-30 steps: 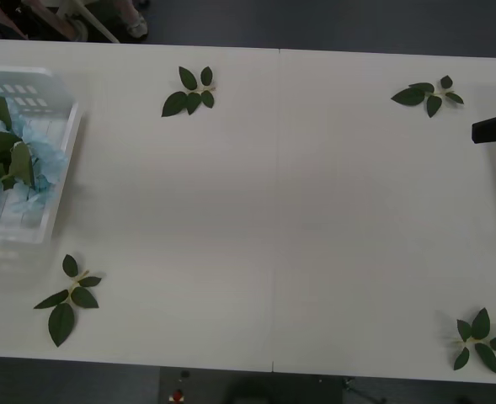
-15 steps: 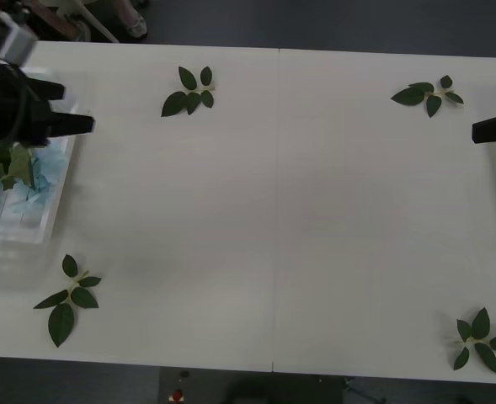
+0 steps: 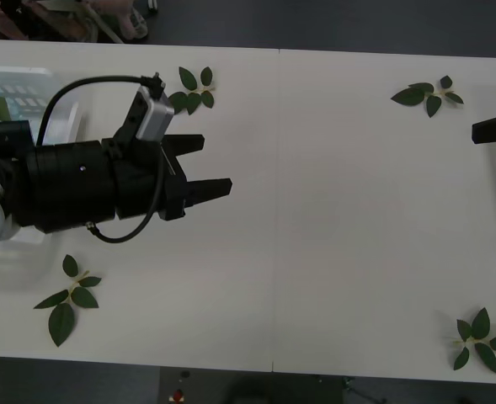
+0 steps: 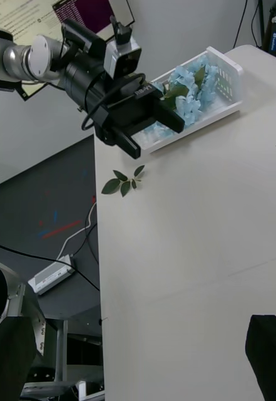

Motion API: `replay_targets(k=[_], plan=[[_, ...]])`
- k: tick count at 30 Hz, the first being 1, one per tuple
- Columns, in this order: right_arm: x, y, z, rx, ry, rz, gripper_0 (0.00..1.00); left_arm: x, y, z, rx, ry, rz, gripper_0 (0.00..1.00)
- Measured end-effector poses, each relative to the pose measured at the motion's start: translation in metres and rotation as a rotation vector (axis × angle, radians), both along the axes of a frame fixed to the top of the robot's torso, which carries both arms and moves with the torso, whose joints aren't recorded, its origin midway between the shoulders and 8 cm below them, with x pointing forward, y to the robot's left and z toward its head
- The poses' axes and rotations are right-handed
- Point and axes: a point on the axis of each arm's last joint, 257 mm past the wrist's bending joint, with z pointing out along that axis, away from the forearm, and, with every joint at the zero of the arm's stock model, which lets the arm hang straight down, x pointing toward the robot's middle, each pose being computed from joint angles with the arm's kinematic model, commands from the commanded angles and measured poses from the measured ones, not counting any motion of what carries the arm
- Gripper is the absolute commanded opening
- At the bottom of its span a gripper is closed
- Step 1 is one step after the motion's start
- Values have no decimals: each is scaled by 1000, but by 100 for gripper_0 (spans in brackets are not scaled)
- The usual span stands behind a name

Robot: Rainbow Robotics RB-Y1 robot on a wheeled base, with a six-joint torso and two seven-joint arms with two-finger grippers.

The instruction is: Put the red flowers into the right box and the blue flowers into the left box

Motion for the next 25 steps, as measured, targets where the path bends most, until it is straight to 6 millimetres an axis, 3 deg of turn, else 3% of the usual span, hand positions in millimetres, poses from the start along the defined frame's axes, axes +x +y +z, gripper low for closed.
replay_targets(k=[4, 7, 25], plan=[[0, 0, 0, 0, 0, 0, 99, -9, 1, 40, 33, -33, -43, 83], [0, 0, 0, 0, 0, 0, 98, -15, 0, 55, 40, -55, -59, 83], [0, 0, 0, 0, 0, 0, 99, -15, -6, 56, 33, -57, -74, 83]])
